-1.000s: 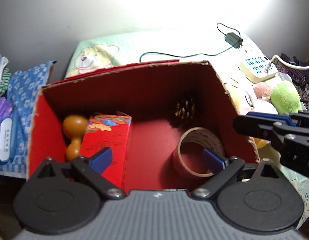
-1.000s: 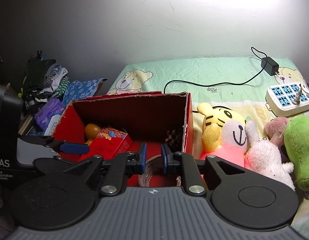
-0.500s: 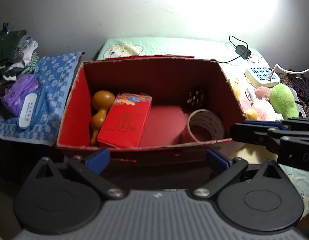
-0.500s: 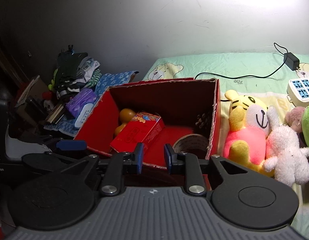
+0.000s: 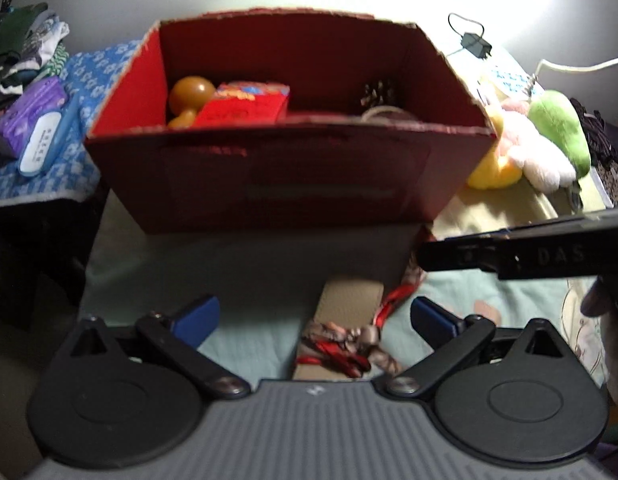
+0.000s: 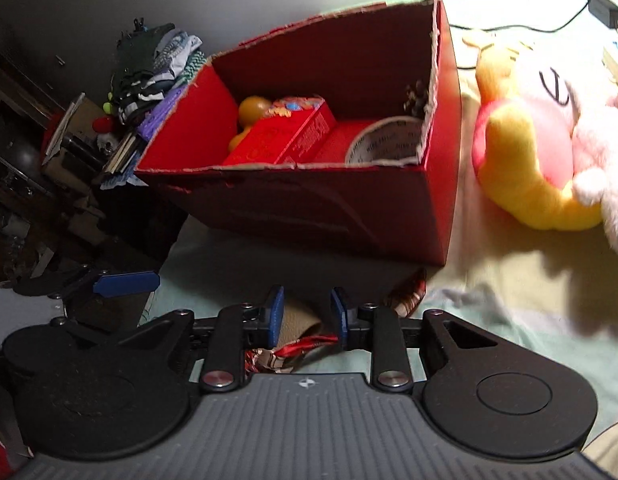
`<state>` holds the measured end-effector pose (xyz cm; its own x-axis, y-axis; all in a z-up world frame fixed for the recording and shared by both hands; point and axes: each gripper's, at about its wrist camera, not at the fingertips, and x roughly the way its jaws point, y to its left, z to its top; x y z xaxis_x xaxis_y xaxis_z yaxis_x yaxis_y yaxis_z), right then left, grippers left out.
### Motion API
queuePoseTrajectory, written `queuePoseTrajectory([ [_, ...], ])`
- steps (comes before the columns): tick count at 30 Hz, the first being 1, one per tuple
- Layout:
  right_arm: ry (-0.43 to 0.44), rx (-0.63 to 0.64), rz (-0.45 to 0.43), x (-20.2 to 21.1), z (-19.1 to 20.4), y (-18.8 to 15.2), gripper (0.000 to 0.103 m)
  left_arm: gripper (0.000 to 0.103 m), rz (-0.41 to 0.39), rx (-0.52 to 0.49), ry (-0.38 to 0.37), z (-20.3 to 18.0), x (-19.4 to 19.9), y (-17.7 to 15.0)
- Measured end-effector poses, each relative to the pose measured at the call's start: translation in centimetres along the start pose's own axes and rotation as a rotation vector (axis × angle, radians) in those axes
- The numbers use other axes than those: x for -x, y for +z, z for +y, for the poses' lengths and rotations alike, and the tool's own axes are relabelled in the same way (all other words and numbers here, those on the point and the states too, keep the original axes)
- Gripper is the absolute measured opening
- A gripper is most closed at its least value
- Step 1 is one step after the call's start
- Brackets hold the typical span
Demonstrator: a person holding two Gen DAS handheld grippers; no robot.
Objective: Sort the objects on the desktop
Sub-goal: 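Withdraw the right gripper from the box toward the beige leather strap, then close the right gripper on the beige strap at its red ribbon knot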
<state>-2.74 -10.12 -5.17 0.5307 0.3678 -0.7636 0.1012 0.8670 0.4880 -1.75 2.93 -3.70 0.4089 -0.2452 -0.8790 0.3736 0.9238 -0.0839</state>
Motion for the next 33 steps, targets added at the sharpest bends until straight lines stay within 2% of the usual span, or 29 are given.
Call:
queuePoseTrajectory([
  [8, 0.065, -0.102, 0.1, -2.0, -1.2, -1.1, 0.029, 0.101, 0.069, -0.022, 0.023, -0.8, -2.2, -2.3],
  [12, 0.076, -0.131, 0.133, -2.9, -1.3, -1.6, 0.03, 0.1, 0.111, 0.002, -0.001, -0.4, -3.7, -3.0],
  [13, 0.081, -0.142, 0.14, -3.1, -1.3, -1.6, 0.031, 0.097, 0.12, 0.017, -0.011, -0.2, -4.0, -3.1],
  [16, 0.08, -0.161, 0.149, -3.4, -1.3, -1.8, 0.035, 0.075, 0.152, 0.053, -0.047, 0.5, -4.8, -3.3],
  [18, 0.076, -0.17, 0.149, -3.6, -1.2, -1.8, 0.038, 0.074, 0.165, 0.071, -0.06, 1.1, -5.2, -3.3],
  [22, 0.088, -0.197, 0.162, -4.2, -1.3, -2.0, 0.038, 0.073, 0.176, 0.085, -0.099, 1.8, -5.4, -3.4],
  [28, 0.104, -0.242, 0.162, -4.8, -1.7, -2.1, 0.038, 0.057, 0.202, 0.099, -0.186, 2.5, -6.0, -3.4],
  [33, 0.107, -0.239, 0.159, -5.2, -1.1, -2.2, 0.043, 0.055, 0.196, 0.067, -0.198, 2.2, -6.0, -3.2],
])
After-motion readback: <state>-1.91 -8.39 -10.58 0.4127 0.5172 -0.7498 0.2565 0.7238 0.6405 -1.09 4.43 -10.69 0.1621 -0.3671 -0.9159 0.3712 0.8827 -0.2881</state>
